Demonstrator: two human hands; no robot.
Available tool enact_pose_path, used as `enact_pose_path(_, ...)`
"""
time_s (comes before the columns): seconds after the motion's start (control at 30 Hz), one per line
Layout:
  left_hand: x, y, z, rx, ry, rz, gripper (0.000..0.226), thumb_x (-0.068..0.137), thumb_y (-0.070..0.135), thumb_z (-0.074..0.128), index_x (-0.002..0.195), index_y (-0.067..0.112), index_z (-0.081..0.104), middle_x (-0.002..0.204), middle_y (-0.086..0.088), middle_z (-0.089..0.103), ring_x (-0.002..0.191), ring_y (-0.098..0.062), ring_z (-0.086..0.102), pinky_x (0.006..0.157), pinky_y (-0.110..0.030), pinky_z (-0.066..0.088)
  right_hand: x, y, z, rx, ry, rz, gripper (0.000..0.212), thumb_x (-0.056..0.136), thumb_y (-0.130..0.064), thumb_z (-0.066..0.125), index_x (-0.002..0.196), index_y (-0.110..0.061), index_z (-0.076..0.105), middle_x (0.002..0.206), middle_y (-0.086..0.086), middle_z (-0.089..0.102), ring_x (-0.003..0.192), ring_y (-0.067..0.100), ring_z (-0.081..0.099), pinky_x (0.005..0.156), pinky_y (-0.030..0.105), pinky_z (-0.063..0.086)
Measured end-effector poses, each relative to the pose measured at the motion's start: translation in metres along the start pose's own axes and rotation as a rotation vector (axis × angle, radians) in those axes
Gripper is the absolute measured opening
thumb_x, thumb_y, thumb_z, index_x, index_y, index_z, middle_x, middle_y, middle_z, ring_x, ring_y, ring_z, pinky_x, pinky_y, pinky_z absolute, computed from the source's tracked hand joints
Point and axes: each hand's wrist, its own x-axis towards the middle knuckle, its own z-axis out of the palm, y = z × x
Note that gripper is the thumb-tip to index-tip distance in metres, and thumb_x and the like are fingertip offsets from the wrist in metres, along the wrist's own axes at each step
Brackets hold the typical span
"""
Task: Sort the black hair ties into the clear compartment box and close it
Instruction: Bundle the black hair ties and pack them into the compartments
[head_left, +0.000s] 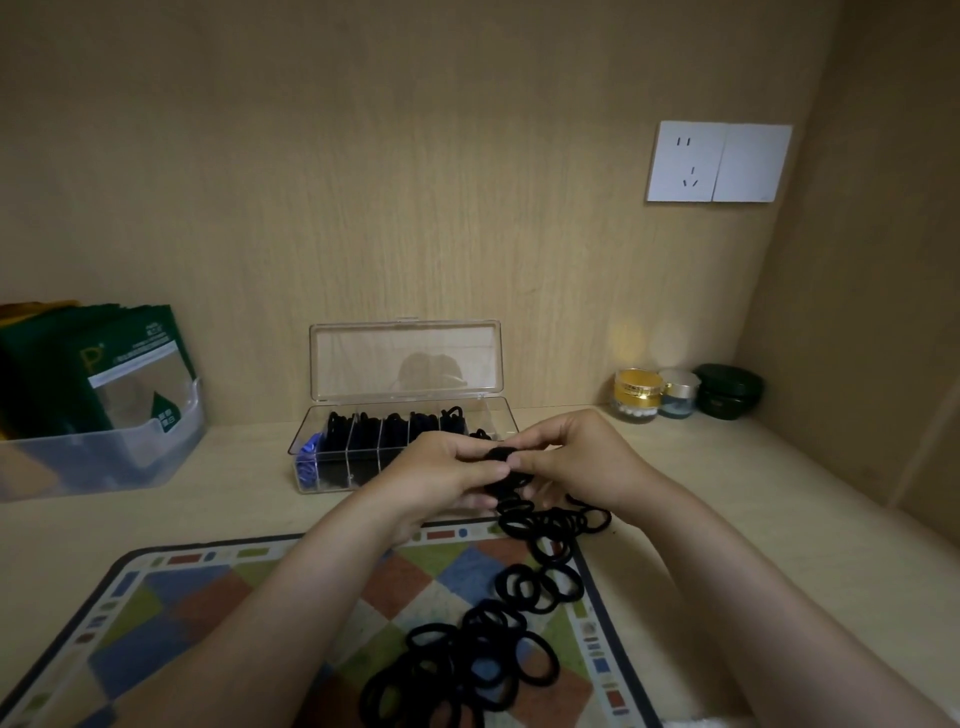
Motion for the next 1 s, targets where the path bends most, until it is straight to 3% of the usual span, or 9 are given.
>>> enact_pose_path(0.1, 0.001, 0.0, -0.003, 0.026, 0.044, 0.005, 0.022, 0.09, 0.008, 0.069, 0.11, 0.015, 0.076, 0.103, -0.006, 0.077, 0.09, -0.019, 0.074, 0.075, -0.023, 0.06, -0.001, -0.001, -0.009, -0.047, 0.018, -0.013, 0.022, 0.092, -0.014, 0.069, 0.114, -0.014, 0.073, 0.085, 0.004, 0.075, 0.064, 0.014, 0.071, 0.054, 0.025, 0.057)
enact_pose_path(0.23, 0.001, 0.001, -0.002, 0.063, 0.069, 0.012, 0.02, 0.088, 0.008, 0.071, 0.105, 0.018, 0.076, 0.102, -0.004, 0.076, 0.089, -0.019, 0.074, 0.074, -0.024, 0.06, 0.004, 0.01, -0.035, -0.443, 0.221, -0.068, 0.014, 0.094, -0.022, 0.066, 0.104, -0.027, 0.073, 0.106, -0.013, 0.069, 0.068, 0.0, 0.066, 0.065, 0.016, 0.05)
enact_pose_path(0.33, 0.002, -0.001, 0.0, 0.088, 0.072, 0.016, 0.021, 0.088, 0.008, 0.072, 0.105, 0.019, 0.074, 0.1, -0.004, 0.077, 0.088, -0.019, 0.075, 0.075, -0.025, 0.06, 0.003, 0.018, -0.046, -0.66, 0.167, -0.036, 0.022, 0.094, -0.016, 0.061, 0.1, -0.033, 0.073, 0.108, -0.016, 0.068, 0.081, -0.007, 0.058, 0.082, 0.022, 0.053)
enact_pose_path(0.5, 0.002, -0.003, 0.002, 0.113, 0.068, 0.025, 0.024, 0.088, 0.007, 0.071, 0.109, 0.019, 0.073, 0.1, -0.002, 0.077, 0.085, -0.016, 0.075, 0.073, -0.023, 0.06, 0.003, 0.022, -0.042, -0.881, -0.01, 0.069, 0.037, 0.089, -0.018, 0.065, 0.124, -0.031, 0.068, 0.123, -0.01, 0.059, 0.109, 0.011, 0.059, 0.093, 0.027, 0.05)
enact_pose_path(0.6, 0.002, -0.003, 0.003, 0.128, 0.082, 0.03, 0.024, 0.089, 0.007, 0.07, 0.11, 0.017, 0.072, 0.099, -0.002, 0.077, 0.079, -0.013, 0.074, 0.072, -0.022, 0.06, 0.009, 0.027, -0.038, -0.884, 0.016, 0.103, 0.033, 0.085, -0.031, 0.073, 0.119, -0.028, 0.071, 0.118, -0.009, 0.062, 0.105, 0.011, 0.059, 0.09, 0.027, 0.05)
enact_pose_path(0.73, 0.002, -0.004, 0.003, 0.157, 0.089, 0.033, 0.025, 0.089, 0.007, 0.07, 0.112, 0.016, 0.073, 0.099, 0.0, 0.077, 0.076, -0.011, 0.074, 0.071, -0.022, 0.06, 0.017, 0.029, -0.034, -0.925, 0.045, 0.08, 0.015, 0.085, -0.028, 0.074, 0.099, -0.026, 0.077, 0.101, -0.007, 0.068, 0.092, 0.013, 0.062, 0.074, 0.026, 0.05)
enact_pose_path(0.83, 0.002, -0.003, 0.004, 0.179, 0.104, 0.047, 0.026, 0.089, 0.008, 0.07, 0.114, 0.016, 0.073, 0.098, 0.001, 0.077, 0.079, -0.015, 0.075, 0.073, -0.024, 0.061, 0.017, 0.028, -0.031, -0.994, 0.01, 0.037, 0.012, 0.089, -0.028, 0.069, 0.098, -0.022, 0.075, 0.1, -0.003, 0.066, 0.089, 0.016, 0.062, 0.077, 0.032, 0.055)
enact_pose_path(1.0, 0.001, 0.0, 0.004, 0.192, 0.163, 0.074, 0.026, 0.088, 0.01, 0.071, 0.114, 0.015, 0.072, 0.098, -0.001, 0.077, 0.095, -0.033, 0.072, 0.082, -0.037, 0.061, 0.009, 0.025, -0.033, -0.697, 0.024, -0.057, 0.01, 0.097, -0.026, 0.06, 0.097, -0.021, 0.069, 0.09, -0.008, 0.063, 0.079, 0.004, 0.056, 0.074, 0.023, 0.046)
